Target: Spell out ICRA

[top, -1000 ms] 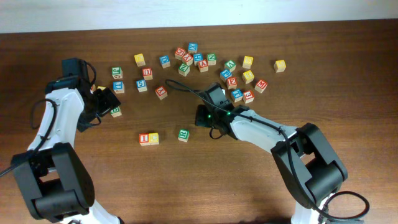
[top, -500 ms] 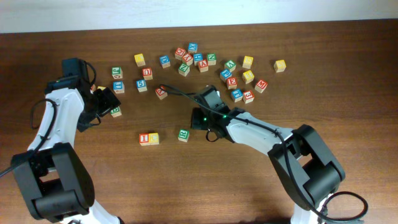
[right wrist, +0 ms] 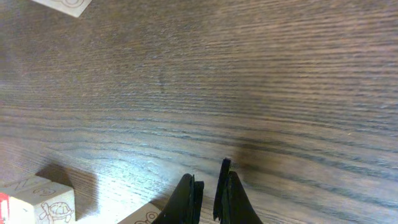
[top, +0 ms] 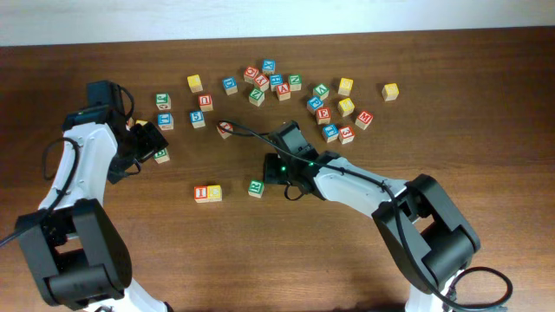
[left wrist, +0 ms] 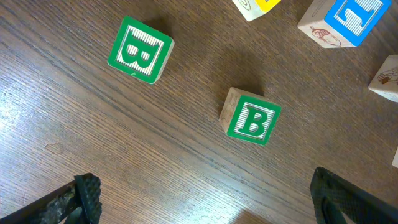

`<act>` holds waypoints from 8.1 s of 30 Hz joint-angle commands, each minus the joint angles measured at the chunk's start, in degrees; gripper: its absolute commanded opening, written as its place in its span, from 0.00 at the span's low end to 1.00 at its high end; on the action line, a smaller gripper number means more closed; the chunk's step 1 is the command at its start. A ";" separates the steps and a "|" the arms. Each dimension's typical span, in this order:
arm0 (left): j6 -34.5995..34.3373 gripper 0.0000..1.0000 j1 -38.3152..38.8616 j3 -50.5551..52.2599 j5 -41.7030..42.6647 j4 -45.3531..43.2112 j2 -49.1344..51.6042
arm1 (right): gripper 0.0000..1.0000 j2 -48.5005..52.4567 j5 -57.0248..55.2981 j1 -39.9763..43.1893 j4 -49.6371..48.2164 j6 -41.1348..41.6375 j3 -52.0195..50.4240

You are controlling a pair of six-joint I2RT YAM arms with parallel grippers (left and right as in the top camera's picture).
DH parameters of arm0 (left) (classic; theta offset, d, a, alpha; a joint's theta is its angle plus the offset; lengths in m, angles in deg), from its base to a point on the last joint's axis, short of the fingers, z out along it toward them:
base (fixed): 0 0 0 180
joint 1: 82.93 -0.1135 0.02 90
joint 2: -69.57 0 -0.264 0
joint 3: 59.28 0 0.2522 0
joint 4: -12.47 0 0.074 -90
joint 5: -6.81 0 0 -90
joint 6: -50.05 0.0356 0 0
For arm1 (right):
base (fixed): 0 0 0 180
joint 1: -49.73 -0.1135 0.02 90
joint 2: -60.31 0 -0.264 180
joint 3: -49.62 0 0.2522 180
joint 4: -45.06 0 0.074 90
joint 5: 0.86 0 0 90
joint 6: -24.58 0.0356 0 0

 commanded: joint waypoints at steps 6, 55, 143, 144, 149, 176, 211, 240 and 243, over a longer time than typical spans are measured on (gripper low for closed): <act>0.31 0.99 -0.07 -0.52 0.42 0.04 0.20 | 0.05 0.42 2.03 -1.95 -0.02 -0.55 -0.37; 0.31 0.99 0.09 -0.52 0.42 0.04 0.20 | 0.09 0.42 5.05 -1.95 4.26 -0.37 -0.37; 0.31 0.99 0.09 -0.52 0.42 0.04 0.20 | 0.06 0.42 9.35 -1.95 10.73 -0.37 -0.37; 0.31 0.99 0.09 -0.52 0.42 0.04 0.20 | 0.06 0.42 9.81 -1.95 11.30 -0.37 -0.37; 0.31 0.99 0.09 -0.52 0.42 0.04 0.20 | 0.06 0.42 11.06 -3.06 13.60 -0.37 -0.37; 0.31 0.99 0.09 -0.52 0.42 0.04 0.20 | 0.04 0.42 6.62 -8.20 14.78 0.11 -0.35; 0.31 0.99 0.09 -0.52 0.42 0.04 0.20 | 0.05 0.42 0.20 -8.20 13.11 2.64 -0.35; 0.31 0.99 0.09 -0.52 0.39 0.04 0.20 | 0.04 0.42 3.30 -8.44 5.95 13.60 -0.35; 0.31 0.99 0.09 -0.52 0.42 0.04 0.20 | 0.04 0.42 3.37 -8.96 6.73 13.49 -0.35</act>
